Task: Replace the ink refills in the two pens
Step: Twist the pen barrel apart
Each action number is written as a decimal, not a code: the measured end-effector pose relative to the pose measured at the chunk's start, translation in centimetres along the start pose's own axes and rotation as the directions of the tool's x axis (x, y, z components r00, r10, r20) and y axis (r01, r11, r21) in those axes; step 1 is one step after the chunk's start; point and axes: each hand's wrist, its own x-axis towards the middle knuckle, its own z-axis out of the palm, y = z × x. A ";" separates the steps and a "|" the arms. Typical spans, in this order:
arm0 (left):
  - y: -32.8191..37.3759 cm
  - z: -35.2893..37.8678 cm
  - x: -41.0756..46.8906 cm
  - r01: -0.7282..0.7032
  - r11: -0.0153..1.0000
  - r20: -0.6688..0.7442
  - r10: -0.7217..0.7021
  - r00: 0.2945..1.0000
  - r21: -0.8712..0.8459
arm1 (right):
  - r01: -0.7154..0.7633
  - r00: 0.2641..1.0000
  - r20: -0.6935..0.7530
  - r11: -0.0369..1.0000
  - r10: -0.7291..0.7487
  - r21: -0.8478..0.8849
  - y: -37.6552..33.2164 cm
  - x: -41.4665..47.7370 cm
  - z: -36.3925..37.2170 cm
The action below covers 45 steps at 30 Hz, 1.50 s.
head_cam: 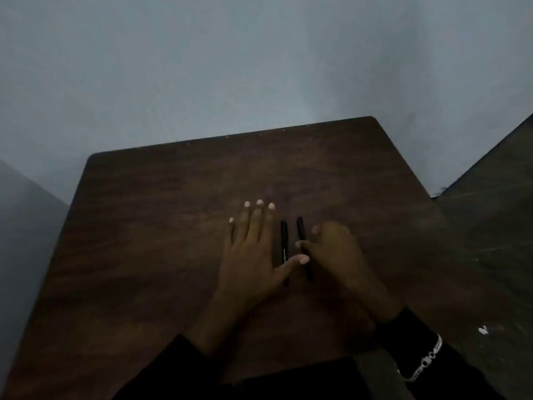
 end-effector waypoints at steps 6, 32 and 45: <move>-0.2 2.5 -0.3 -0.053 0.999 -0.076 0.053 0.996 -0.005 | -0.080 0.993 0.083 0.997 0.078 0.022 0.3 1.1 1.0; -0.4 4.2 -6.1 -0.172 0.941 -0.316 0.075 0.946 -0.291 | 0.128 0.989 -0.075 0.992 -0.129 -0.018 2.9 0.7 4.5; 0.5 2.4 -8.3 0.012 0.687 -0.102 -0.125 0.987 -0.726 | 0.458 0.884 -0.305 0.785 -0.354 0.417 2.5 -7.1 4.4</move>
